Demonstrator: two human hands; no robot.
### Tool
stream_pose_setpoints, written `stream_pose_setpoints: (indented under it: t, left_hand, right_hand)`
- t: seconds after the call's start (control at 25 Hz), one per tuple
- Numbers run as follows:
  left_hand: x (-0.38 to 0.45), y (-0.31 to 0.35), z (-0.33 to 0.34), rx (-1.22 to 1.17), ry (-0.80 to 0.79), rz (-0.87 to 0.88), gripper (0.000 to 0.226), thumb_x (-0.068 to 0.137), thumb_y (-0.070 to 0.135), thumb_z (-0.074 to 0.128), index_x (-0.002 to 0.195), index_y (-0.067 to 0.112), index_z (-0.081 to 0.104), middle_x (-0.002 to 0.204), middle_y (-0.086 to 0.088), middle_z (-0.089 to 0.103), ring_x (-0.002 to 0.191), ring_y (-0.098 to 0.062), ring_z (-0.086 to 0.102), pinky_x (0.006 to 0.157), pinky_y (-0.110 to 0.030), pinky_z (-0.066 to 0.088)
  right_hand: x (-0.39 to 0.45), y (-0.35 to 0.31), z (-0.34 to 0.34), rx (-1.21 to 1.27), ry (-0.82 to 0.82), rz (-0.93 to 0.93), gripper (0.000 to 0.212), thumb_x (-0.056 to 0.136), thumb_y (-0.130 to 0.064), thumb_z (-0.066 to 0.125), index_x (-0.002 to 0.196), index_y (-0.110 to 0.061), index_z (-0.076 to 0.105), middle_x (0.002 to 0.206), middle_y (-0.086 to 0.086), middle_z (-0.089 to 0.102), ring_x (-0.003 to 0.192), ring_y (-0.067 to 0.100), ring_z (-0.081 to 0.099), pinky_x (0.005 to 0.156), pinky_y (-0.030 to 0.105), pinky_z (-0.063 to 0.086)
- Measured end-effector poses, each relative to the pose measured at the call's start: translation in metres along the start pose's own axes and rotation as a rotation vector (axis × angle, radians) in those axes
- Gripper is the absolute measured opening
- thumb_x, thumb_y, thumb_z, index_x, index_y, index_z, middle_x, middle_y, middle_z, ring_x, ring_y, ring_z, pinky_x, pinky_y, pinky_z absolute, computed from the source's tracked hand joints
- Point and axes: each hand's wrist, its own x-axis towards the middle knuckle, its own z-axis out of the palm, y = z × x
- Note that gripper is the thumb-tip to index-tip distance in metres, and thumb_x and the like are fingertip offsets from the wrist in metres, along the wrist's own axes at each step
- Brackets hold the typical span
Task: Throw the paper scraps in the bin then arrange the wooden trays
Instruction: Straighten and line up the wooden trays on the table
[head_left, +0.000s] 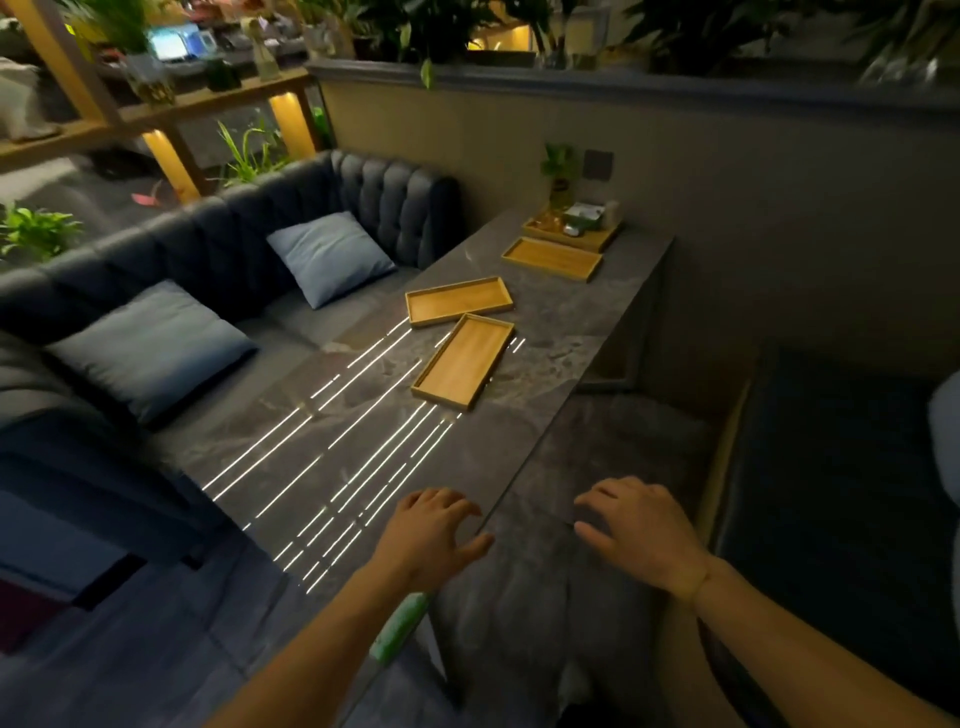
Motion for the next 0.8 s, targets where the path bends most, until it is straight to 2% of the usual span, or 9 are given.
stream_pose_setpoints:
  t: [0.2,0.4,0.68,0.8]
  left_hand:
    - [0.088,0.006,-0.016,-0.016,-0.058,-0.053,0.062,0.084,0.073,0.029,0.13,0.037,0.05,0.14,0.007,0.049,0.132,-0.015,0.04,0.114,-0.042,0.027]
    - [0.148,-0.009,-0.02,-0.034,-0.042,-0.109,0.066,0.08,0.077,0.026,0.128,0.038,0.051,0.136,0.009,0.051,0.129,-0.014,0.044,0.112,-0.041,0.029]
    - [0.224,-0.06,-0.017,-0.071,0.008,-0.203,0.072,0.076,0.078,0.022,0.124,0.036,0.055,0.133,0.009,0.055,0.127,-0.015,0.046,0.107,-0.038,0.031]
    - [0.255,-0.083,-0.018,-0.105,0.003,-0.248,0.068,0.078,0.076,0.025,0.123,0.036,0.055,0.131,0.009,0.054,0.124,-0.014,0.048,0.105,-0.038,0.032]
  right_hand:
    - [0.077,0.065,-0.02,0.005,-0.047,-0.077,0.042,0.089,-0.058,0.042,0.124,-0.038,0.052,0.127,-0.011,0.056,0.117,0.014,0.05,0.094,0.037,0.043]
    - [0.148,0.101,-0.023,0.014,-0.073,-0.124,0.044,0.09,-0.058,0.041,0.126,-0.036,0.052,0.128,-0.01,0.056,0.118,0.014,0.05,0.095,0.037,0.043]
    - [0.271,0.111,-0.012,-0.014,-0.142,-0.259,0.045,0.09,-0.059,0.04,0.126,-0.035,0.052,0.125,-0.008,0.057,0.115,0.016,0.051,0.095,0.039,0.043]
    - [0.327,0.106,-0.009,-0.03,-0.198,-0.337,0.043,0.09,-0.057,0.04,0.123,-0.034,0.053,0.124,-0.006,0.057,0.116,0.017,0.051,0.097,0.04,0.042]
